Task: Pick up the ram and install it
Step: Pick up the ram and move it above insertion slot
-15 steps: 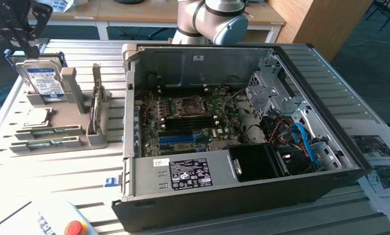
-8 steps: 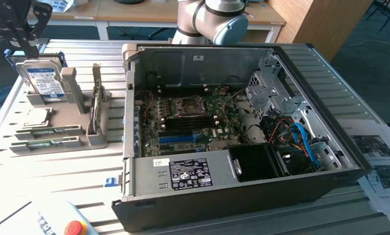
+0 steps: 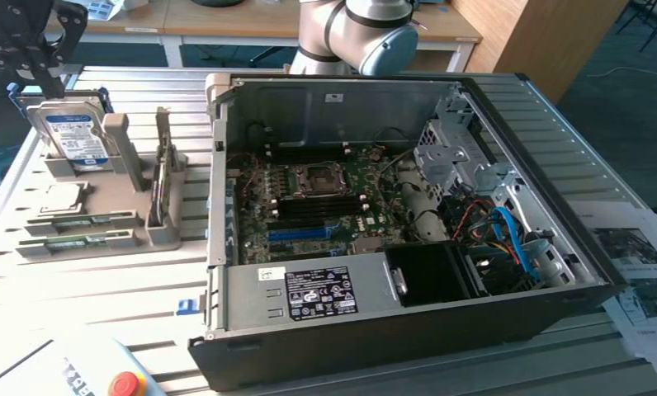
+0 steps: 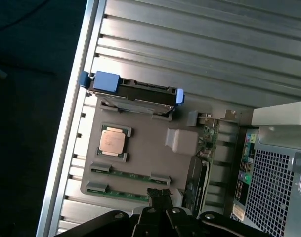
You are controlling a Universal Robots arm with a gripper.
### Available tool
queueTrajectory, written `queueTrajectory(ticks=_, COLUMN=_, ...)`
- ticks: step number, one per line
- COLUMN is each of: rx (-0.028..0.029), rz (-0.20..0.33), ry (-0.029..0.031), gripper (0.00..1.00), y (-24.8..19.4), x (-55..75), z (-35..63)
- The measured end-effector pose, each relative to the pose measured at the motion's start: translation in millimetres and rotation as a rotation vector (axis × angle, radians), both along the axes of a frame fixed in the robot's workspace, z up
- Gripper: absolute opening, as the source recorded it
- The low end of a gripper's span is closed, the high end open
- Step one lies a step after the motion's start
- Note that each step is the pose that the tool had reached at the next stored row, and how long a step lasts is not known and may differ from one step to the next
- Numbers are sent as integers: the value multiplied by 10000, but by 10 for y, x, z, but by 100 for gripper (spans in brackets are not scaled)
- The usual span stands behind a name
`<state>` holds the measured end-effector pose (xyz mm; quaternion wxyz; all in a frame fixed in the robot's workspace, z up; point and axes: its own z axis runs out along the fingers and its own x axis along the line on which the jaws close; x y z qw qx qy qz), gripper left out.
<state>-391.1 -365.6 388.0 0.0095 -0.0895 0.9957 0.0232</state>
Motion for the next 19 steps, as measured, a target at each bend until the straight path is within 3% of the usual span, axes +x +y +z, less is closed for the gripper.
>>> queueTrajectory(ticks=19, rx=1, rz=2384, ry=0, gripper=10, y=0, x=0, z=-1)
